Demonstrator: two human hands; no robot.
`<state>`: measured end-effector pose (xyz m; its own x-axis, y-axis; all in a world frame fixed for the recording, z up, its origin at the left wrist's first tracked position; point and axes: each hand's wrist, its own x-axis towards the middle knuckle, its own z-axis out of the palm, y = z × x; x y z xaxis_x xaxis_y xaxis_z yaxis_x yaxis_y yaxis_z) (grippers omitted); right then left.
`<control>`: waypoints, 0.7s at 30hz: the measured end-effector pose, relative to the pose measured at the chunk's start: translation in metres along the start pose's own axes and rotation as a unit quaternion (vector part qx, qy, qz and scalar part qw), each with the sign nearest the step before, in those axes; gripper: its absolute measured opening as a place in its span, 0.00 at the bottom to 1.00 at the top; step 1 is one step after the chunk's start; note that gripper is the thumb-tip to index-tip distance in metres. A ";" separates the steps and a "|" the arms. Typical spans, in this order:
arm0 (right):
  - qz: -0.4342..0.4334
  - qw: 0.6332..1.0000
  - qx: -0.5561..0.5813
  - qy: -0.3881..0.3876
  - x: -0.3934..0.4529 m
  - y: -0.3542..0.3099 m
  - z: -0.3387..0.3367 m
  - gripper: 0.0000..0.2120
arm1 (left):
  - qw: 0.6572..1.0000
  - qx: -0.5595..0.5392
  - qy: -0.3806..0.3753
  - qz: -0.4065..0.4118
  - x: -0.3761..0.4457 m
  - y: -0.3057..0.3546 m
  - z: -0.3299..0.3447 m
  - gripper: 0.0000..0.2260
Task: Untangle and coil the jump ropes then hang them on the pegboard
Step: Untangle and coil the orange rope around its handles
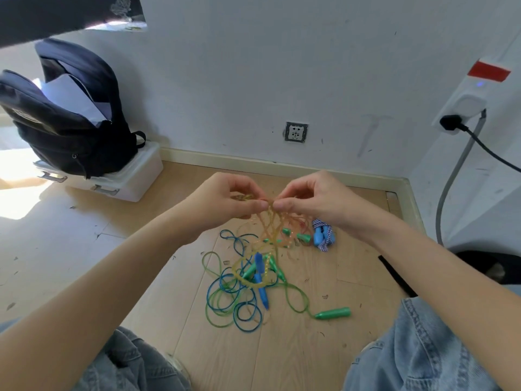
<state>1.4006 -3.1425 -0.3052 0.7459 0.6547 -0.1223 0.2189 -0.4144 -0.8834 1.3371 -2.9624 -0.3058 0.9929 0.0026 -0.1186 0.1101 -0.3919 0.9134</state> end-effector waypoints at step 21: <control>0.000 0.991 0.064 0.114 0.005 0.014 -0.012 0.05 | 0.985 -0.147 0.064 -0.070 0.004 -0.006 -0.012 0.05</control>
<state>1.4149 -3.1524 -0.3126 0.8717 0.4890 -0.0305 0.1476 -0.3215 -0.9353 1.3406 -2.9488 -0.3068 0.9623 0.1616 -0.2187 0.2360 -0.0969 0.9669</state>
